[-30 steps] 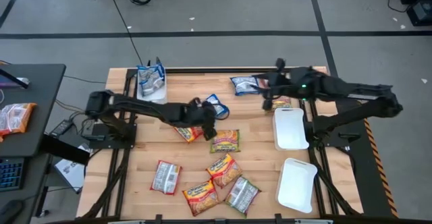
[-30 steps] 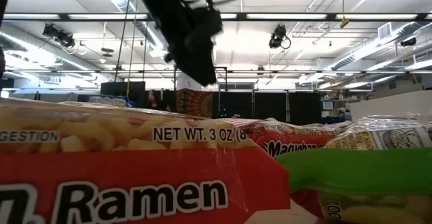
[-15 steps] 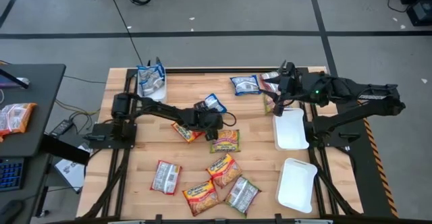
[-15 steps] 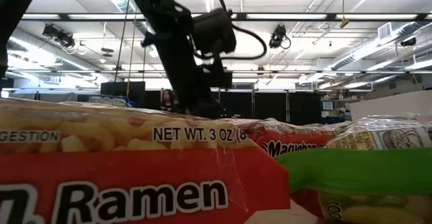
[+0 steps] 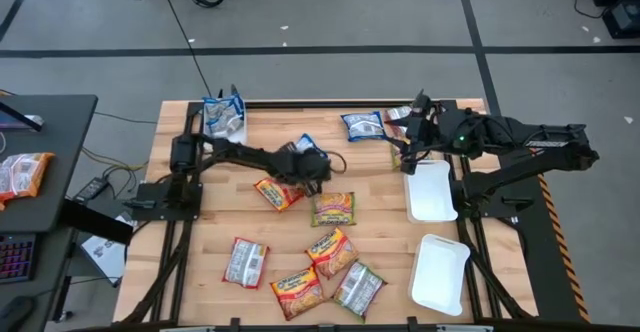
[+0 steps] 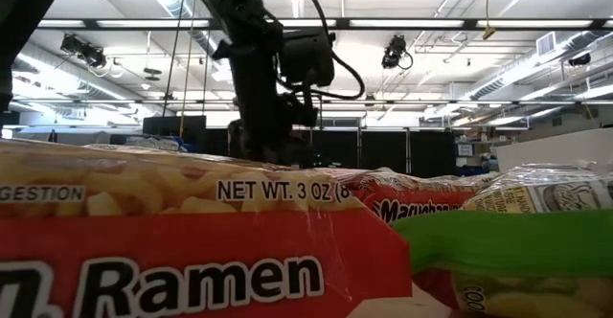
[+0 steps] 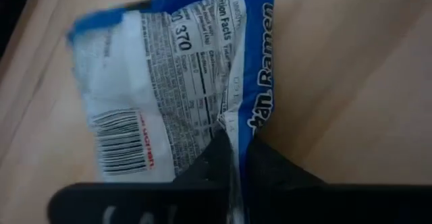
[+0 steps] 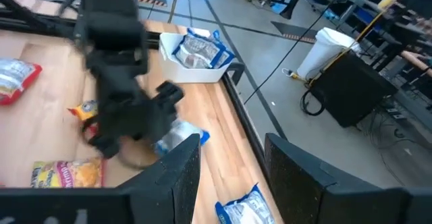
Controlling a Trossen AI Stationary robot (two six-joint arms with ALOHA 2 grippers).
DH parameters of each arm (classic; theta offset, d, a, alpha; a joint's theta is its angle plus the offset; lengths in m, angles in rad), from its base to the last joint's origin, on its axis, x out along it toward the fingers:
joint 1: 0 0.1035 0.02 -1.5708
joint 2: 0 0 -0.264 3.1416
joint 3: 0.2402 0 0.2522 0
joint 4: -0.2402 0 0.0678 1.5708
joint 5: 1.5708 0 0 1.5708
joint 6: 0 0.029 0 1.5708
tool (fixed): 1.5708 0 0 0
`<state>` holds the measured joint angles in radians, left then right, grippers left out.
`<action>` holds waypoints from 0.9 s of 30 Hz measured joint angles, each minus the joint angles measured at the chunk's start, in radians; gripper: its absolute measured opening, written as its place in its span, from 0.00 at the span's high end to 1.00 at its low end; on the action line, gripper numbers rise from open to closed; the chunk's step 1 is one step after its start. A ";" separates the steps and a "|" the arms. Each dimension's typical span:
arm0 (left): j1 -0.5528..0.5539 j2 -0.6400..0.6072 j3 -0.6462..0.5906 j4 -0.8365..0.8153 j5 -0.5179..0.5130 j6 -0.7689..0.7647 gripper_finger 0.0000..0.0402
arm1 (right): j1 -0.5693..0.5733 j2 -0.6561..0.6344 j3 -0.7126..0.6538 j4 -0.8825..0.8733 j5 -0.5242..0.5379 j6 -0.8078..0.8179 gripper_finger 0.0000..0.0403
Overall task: Sort Maruchan noodles
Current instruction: Put the blue noodle pack into the top left white bin
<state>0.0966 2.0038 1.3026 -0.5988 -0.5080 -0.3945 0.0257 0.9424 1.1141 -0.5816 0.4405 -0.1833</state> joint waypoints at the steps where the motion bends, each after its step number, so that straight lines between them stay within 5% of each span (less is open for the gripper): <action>1: 0.010 -0.012 0.020 -0.022 0.009 -0.002 0.95 | 0.000 0.000 0.000 -0.002 -0.005 0.000 0.58; 8: 0.096 -0.193 0.096 -0.114 0.062 -0.125 0.95 | 0.007 0.000 0.000 -0.042 -0.054 0.047 0.58; 17: 0.070 -0.503 0.096 -0.506 -0.243 -0.836 0.95 | 0.014 0.002 -0.002 -0.125 -0.050 0.124 0.58; 24: 0.019 -0.636 0.097 -0.949 -0.449 -1.536 0.93 | 0.013 0.002 -0.053 -0.045 -0.061 0.078 0.58; 27: 0.020 -0.672 0.062 -0.936 -0.523 -1.707 0.93 | 0.012 0.003 -0.081 -0.027 -0.085 0.086 0.58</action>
<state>0.1169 1.3316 1.3647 -1.5352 -1.0310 -2.1011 0.0382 0.9455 1.0329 -0.6087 0.3558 -0.0977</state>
